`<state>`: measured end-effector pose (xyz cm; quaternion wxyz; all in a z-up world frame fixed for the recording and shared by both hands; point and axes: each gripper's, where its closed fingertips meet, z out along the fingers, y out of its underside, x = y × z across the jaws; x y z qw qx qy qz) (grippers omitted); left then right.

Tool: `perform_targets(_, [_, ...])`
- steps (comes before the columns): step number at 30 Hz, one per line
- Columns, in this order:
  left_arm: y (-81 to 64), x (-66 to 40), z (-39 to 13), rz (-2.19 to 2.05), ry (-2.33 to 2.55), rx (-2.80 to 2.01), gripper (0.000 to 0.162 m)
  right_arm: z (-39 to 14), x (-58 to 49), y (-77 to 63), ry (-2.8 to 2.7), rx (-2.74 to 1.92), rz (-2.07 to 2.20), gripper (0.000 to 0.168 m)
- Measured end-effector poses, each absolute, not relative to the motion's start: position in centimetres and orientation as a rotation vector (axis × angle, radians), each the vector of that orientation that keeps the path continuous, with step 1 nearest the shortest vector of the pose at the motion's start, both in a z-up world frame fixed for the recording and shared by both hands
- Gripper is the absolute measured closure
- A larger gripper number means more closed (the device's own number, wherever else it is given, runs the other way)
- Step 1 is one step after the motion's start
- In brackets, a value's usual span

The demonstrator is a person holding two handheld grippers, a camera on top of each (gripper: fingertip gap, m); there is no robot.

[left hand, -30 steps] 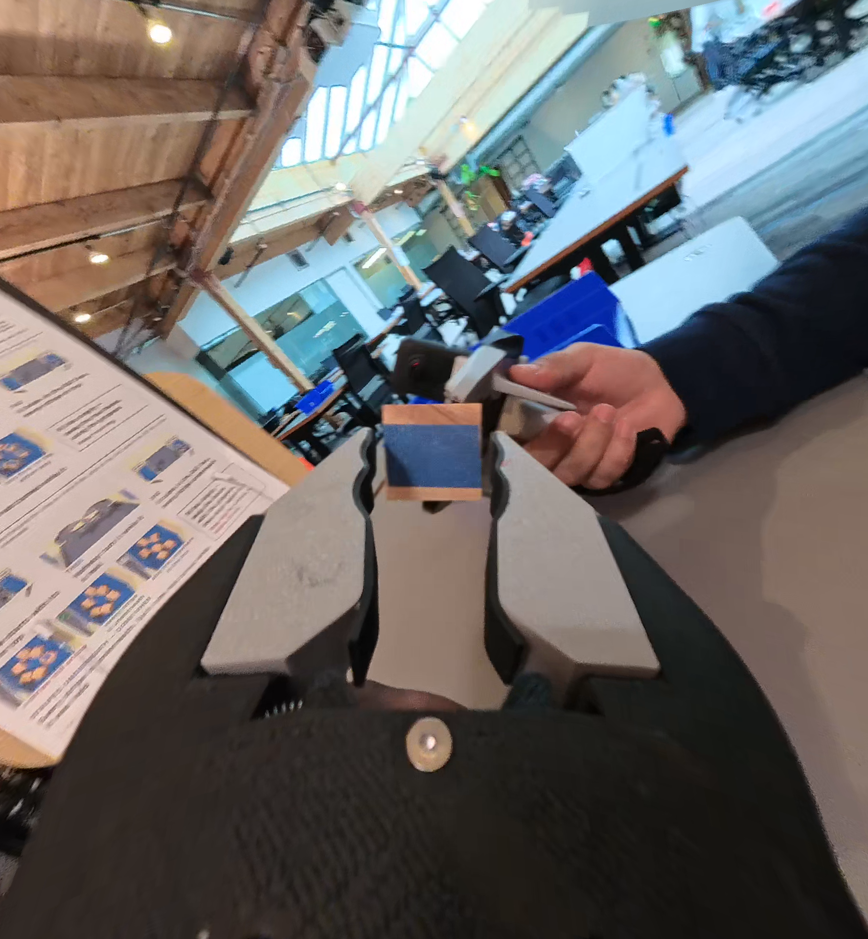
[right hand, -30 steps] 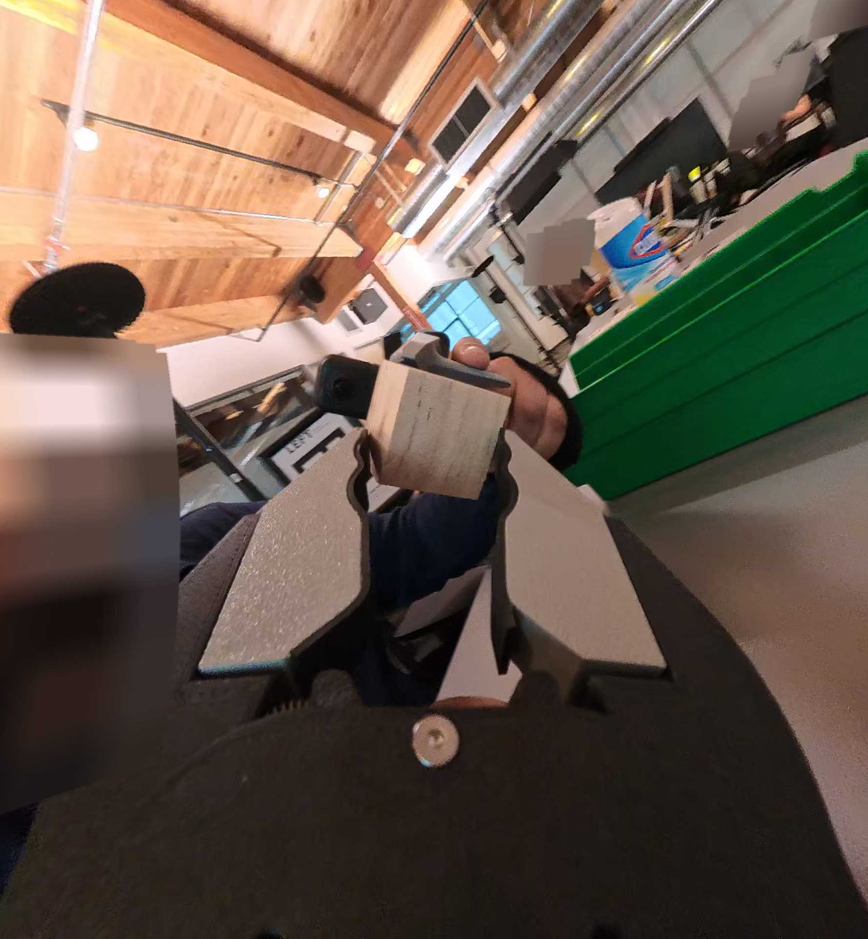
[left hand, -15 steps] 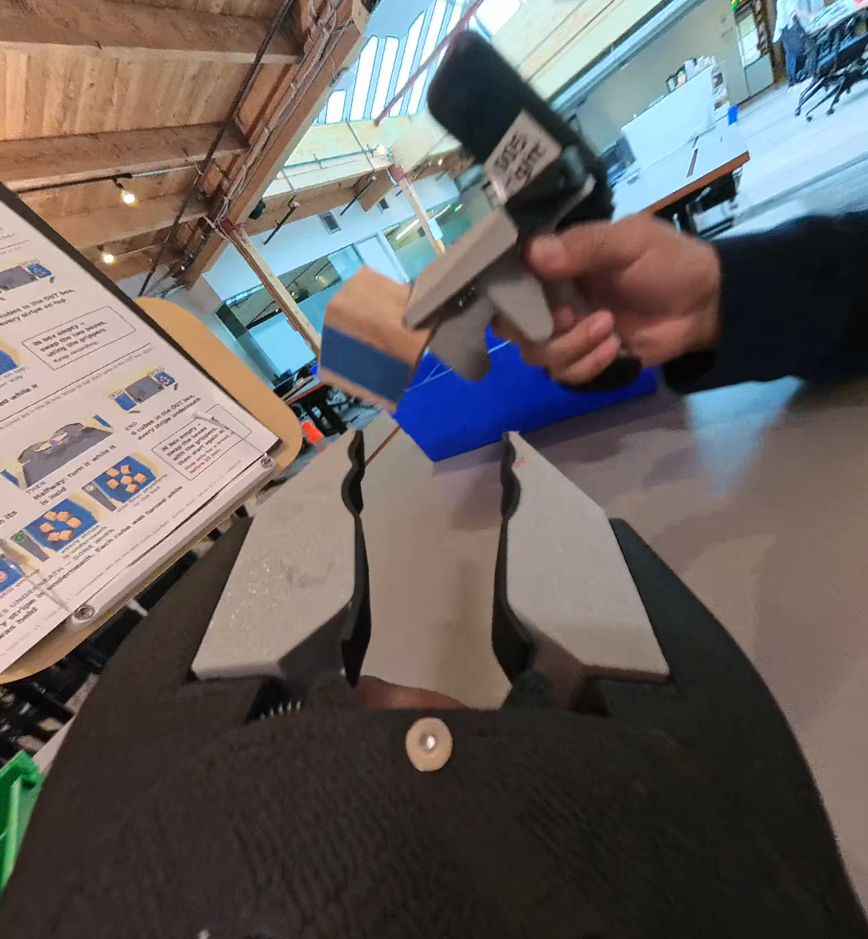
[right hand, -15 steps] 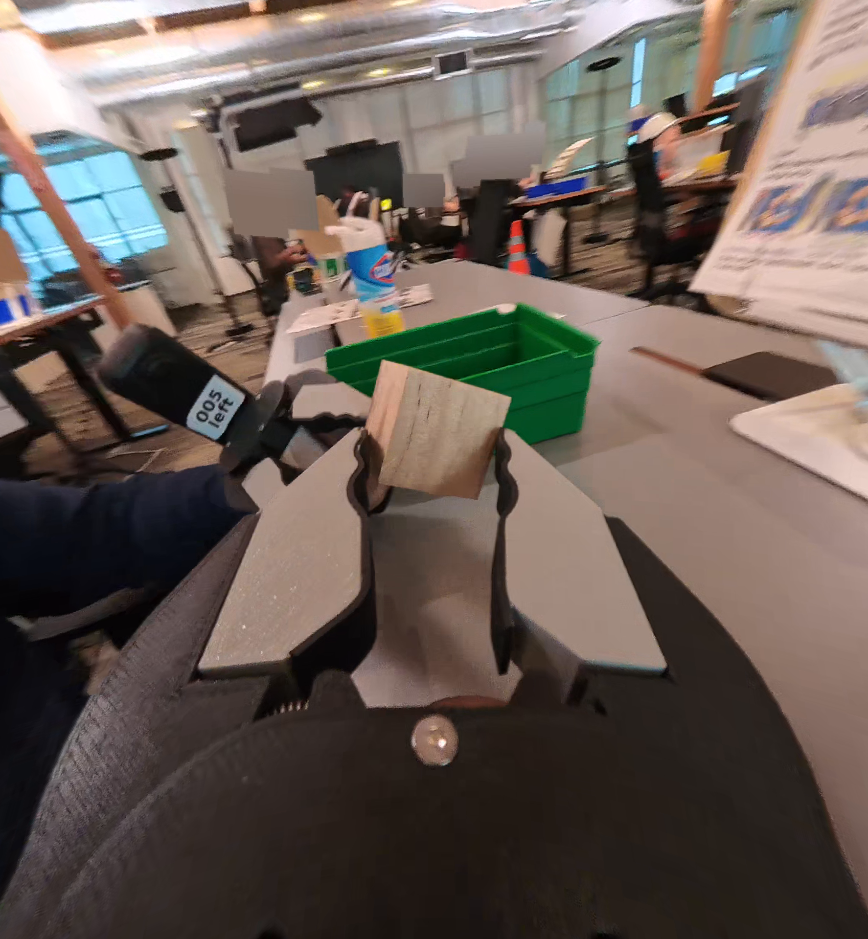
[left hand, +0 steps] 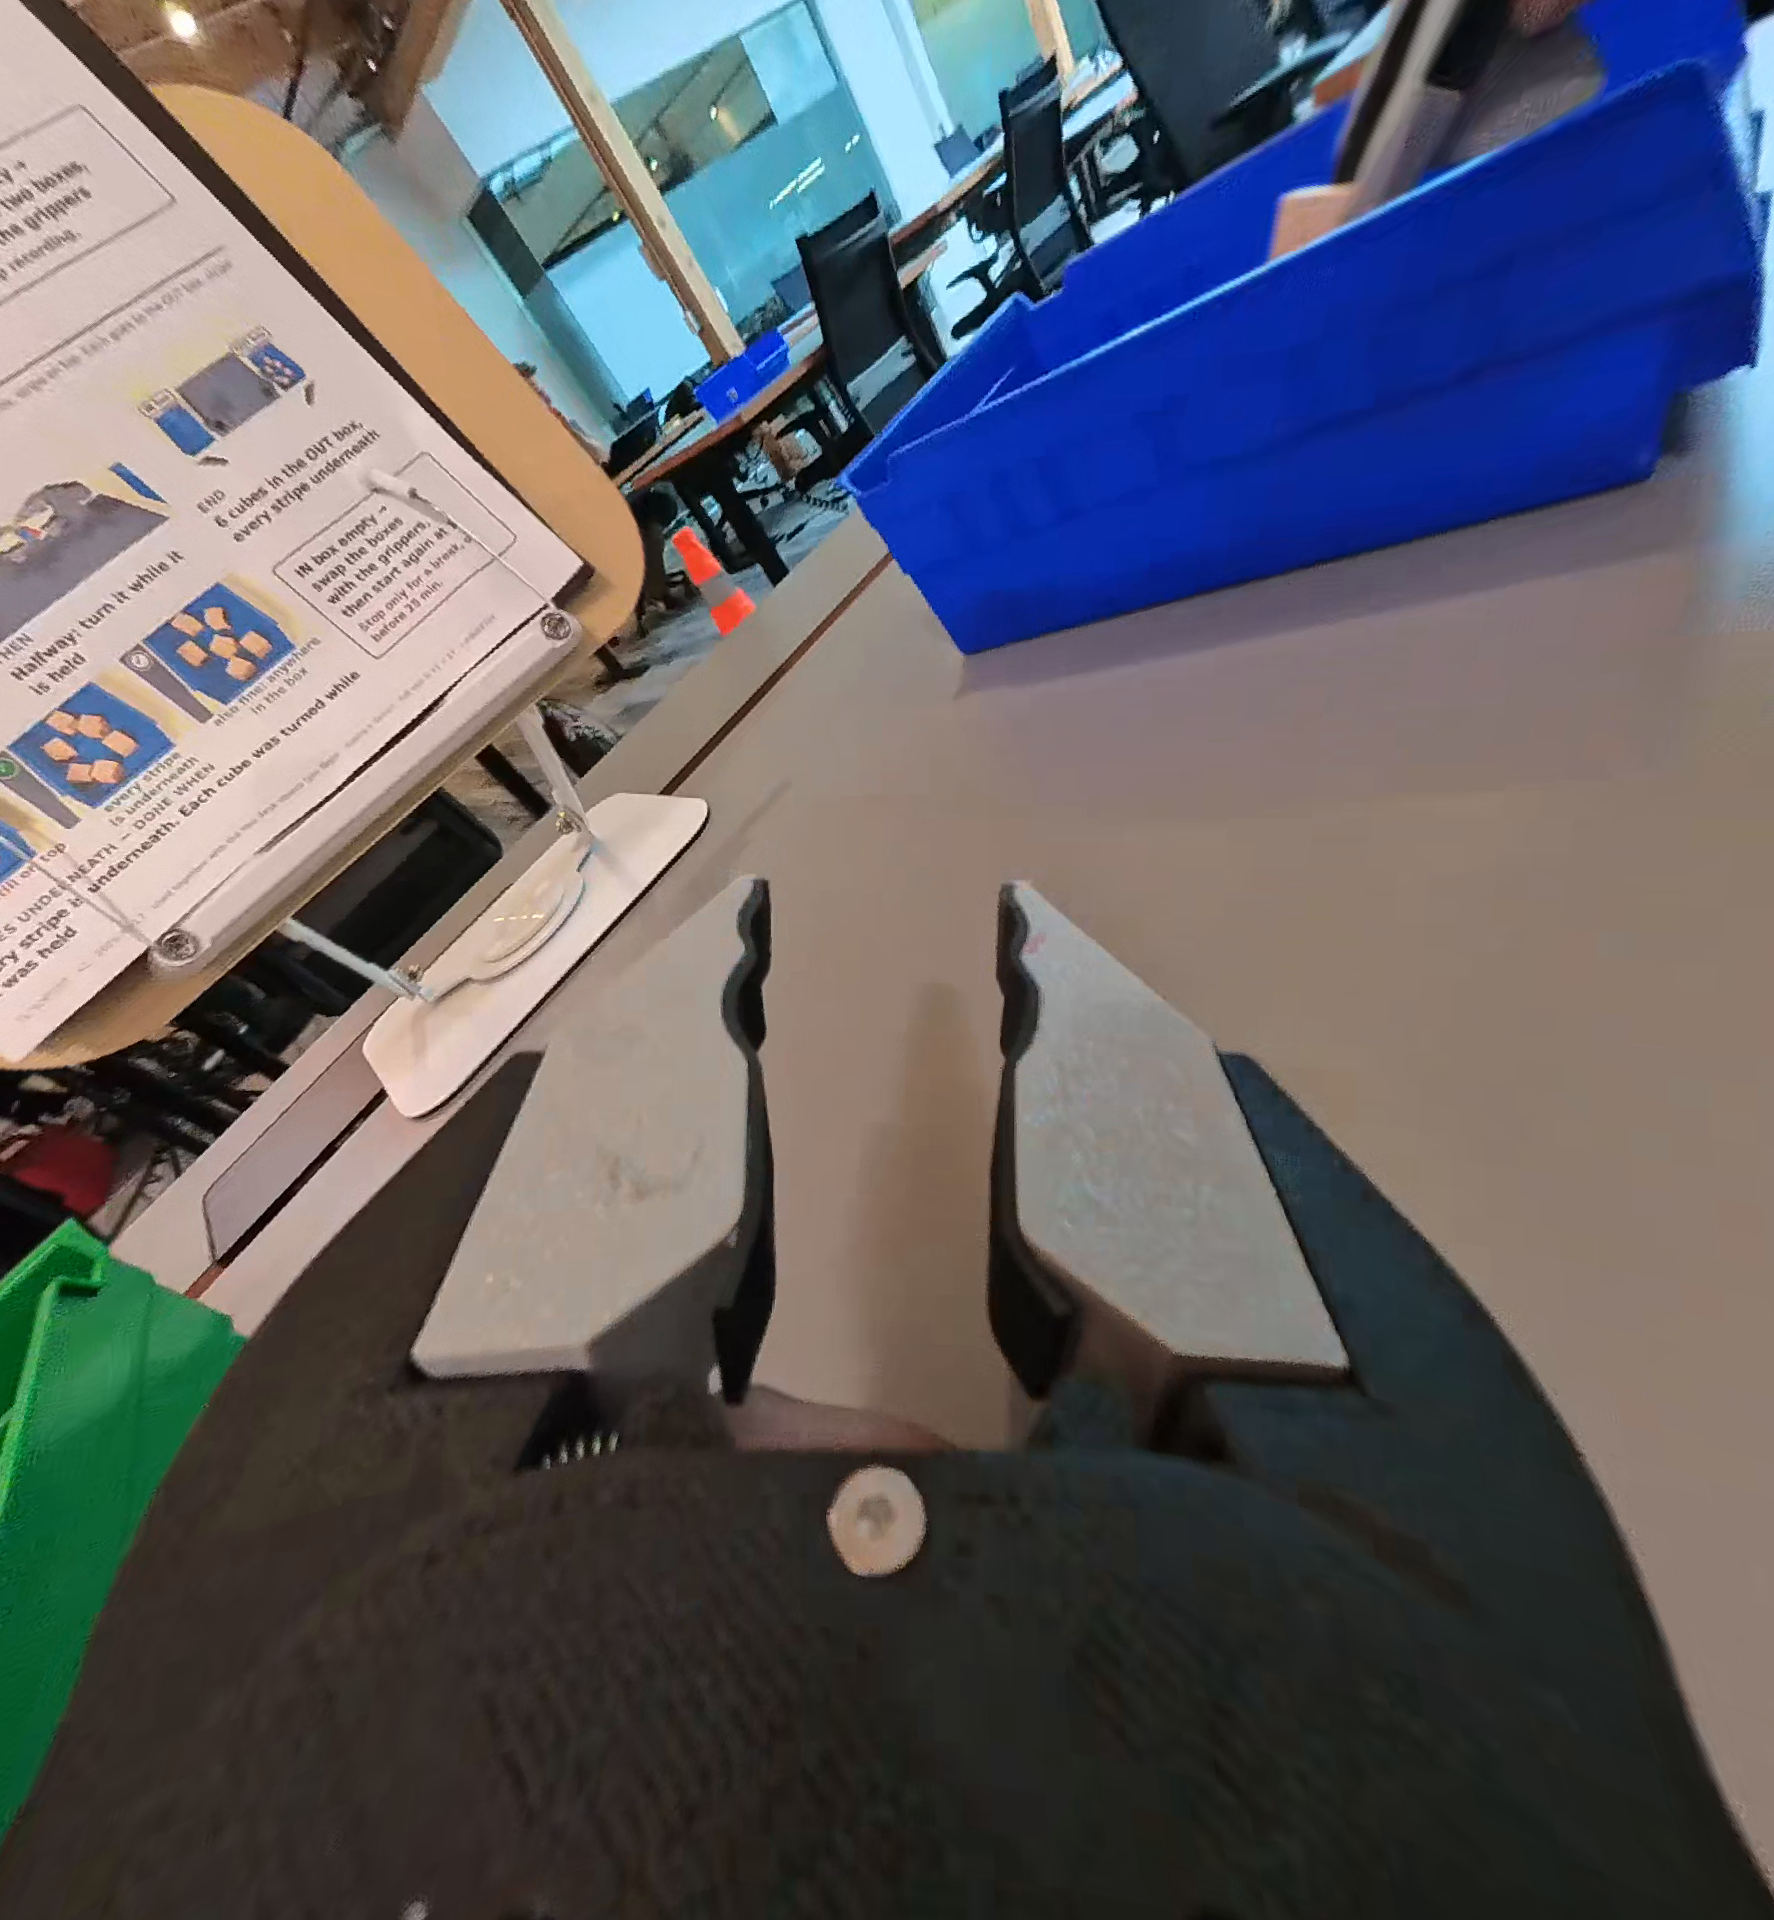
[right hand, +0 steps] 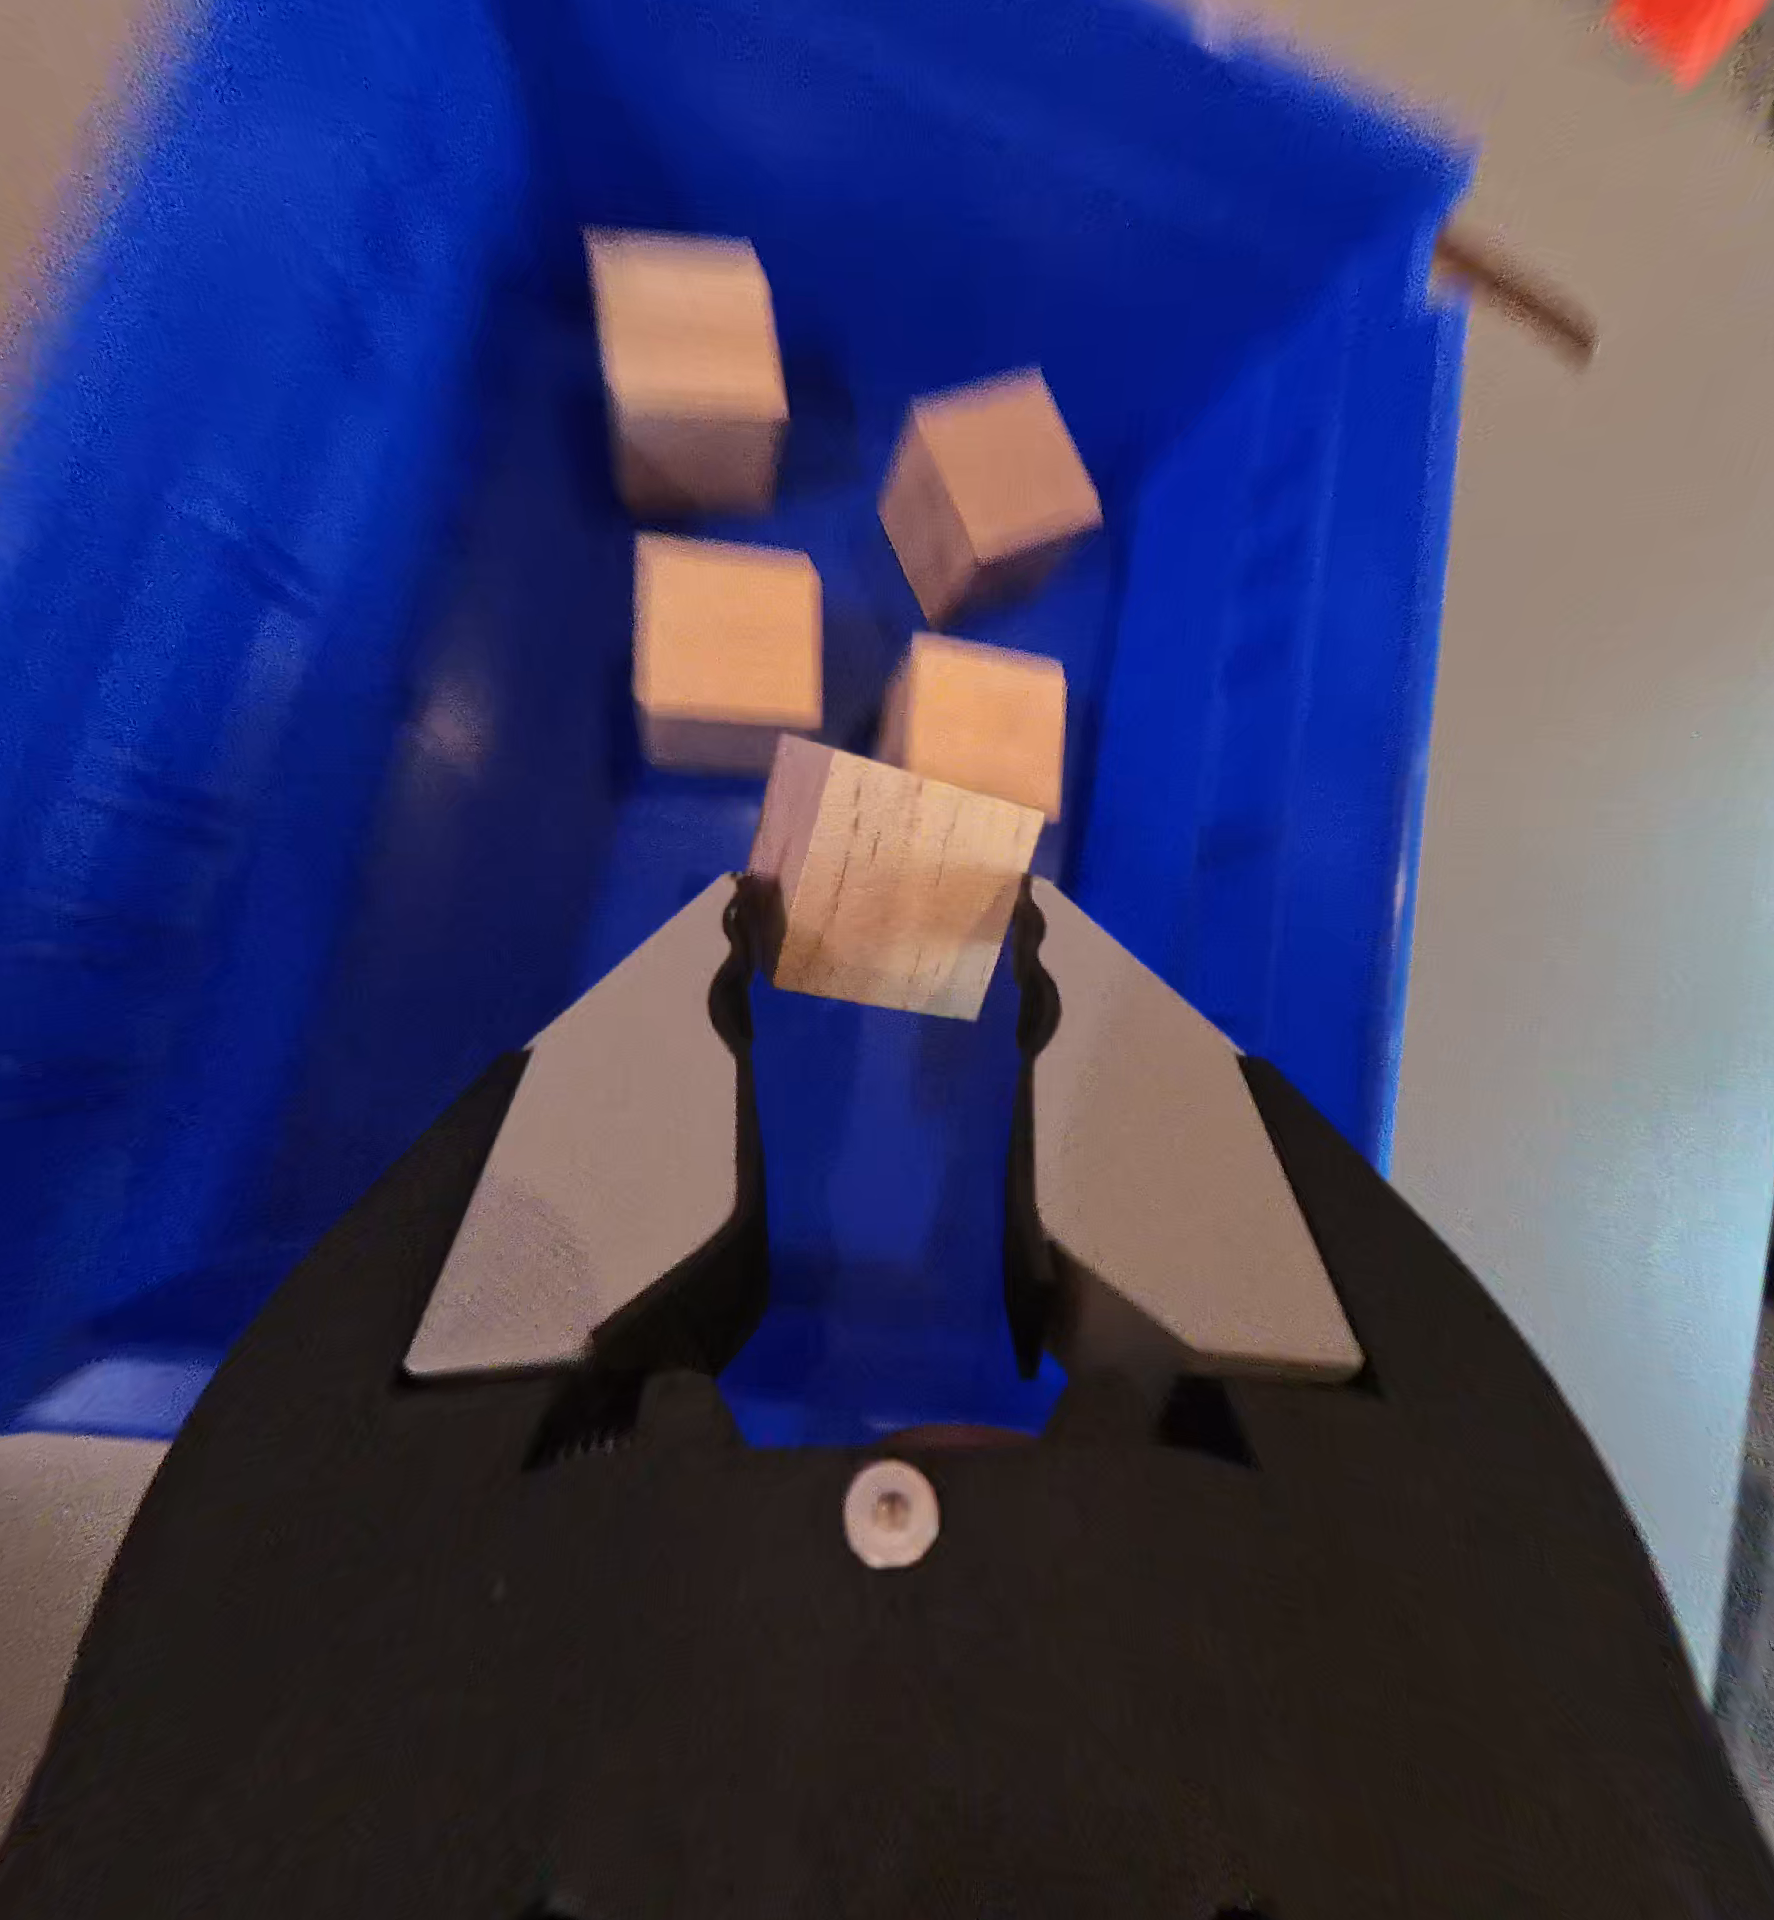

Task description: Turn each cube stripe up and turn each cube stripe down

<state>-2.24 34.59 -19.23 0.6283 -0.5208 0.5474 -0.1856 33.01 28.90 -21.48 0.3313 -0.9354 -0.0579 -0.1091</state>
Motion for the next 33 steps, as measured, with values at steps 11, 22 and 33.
perform_targets(11, [35.8, -2.5, -20.2, -0.397, 1.245, -1.252, 0.121, -22.4, 34.8, 28.4, -0.059, -2.497, -0.317, 0.124])
perform_targets(22, [36.1, -2.7, -20.5, -0.376, 1.253, -1.262, 0.121, -13.6, 7.7, 33.1, -0.546, -1.998, 0.422, 0.122])
perform_targets(33, [35.5, -3.1, -20.0, -0.392, 1.215, -1.298, 0.119, -24.4, 2.3, 39.5, -0.740, -2.008, 0.132, 0.127])
